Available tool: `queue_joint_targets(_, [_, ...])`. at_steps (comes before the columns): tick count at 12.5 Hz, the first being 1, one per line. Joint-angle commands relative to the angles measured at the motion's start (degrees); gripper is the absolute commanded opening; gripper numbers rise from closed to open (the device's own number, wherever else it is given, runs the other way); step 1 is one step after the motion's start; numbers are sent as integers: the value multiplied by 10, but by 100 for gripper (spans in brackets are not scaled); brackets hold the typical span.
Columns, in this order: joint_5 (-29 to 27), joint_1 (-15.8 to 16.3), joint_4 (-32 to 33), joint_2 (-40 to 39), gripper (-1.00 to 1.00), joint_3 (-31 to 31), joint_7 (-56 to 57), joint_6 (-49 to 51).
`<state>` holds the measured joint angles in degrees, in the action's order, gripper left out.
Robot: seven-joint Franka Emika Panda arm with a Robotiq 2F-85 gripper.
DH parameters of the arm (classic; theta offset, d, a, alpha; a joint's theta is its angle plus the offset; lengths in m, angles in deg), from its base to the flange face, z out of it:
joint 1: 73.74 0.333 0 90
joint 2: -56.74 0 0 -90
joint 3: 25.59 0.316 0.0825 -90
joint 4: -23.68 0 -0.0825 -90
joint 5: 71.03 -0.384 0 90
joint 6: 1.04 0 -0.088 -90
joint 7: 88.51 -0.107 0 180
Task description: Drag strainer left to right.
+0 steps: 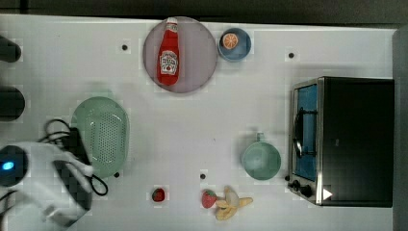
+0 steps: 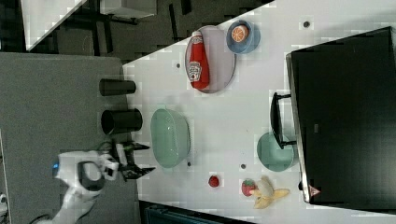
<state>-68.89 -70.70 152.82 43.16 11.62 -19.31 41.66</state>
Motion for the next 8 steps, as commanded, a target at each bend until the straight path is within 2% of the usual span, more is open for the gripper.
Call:
queue_joint_targets(1, [31,-18,4,-40,100,-12,-127,-69])
queue_joint_targets(6, [106,-4,2,-126,100,-51,-185,-140])
queue_joint_targets(8, [113,8,1,-149,100,-75,-185,-172])
